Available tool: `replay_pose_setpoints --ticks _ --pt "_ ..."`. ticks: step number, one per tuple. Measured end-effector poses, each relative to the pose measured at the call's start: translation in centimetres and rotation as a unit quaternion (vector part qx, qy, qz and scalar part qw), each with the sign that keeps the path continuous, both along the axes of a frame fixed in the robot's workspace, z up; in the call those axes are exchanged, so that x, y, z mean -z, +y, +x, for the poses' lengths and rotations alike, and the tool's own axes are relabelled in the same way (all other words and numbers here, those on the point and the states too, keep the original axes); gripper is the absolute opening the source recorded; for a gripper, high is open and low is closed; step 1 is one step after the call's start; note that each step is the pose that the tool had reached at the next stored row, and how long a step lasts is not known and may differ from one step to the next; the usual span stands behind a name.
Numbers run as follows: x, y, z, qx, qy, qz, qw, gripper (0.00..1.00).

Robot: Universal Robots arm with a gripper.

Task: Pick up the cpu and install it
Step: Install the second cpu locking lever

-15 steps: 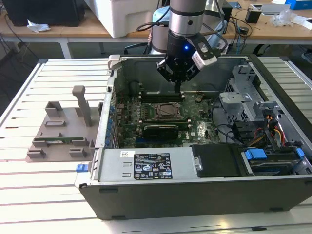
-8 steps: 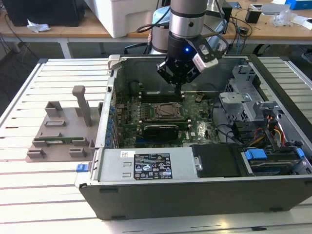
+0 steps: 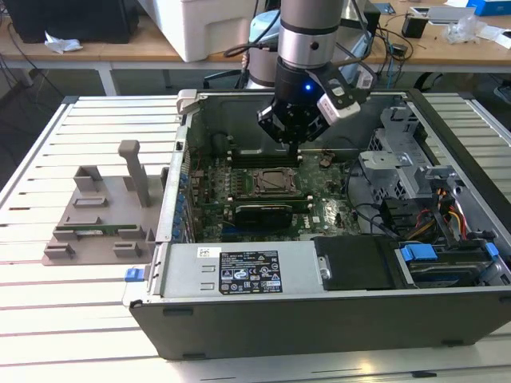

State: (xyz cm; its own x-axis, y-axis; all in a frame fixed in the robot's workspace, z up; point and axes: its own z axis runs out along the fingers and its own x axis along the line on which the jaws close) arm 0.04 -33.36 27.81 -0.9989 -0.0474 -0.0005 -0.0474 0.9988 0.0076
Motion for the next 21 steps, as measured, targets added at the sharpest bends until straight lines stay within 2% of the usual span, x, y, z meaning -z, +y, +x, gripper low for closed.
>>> replay_pose_setpoints --ticks 13,19,21 --pt "0.83 -0.45 0.0 0.000 0.0000 0.0000 1.0000 0.11" --pt "1.75 -0.64 -0.1 0.000 0.0000 0.0000 1.0000 0.11" --pt "2.04 -0.84 -0.2 0.000 0.0001 -0.0001 1.0000 0.11"
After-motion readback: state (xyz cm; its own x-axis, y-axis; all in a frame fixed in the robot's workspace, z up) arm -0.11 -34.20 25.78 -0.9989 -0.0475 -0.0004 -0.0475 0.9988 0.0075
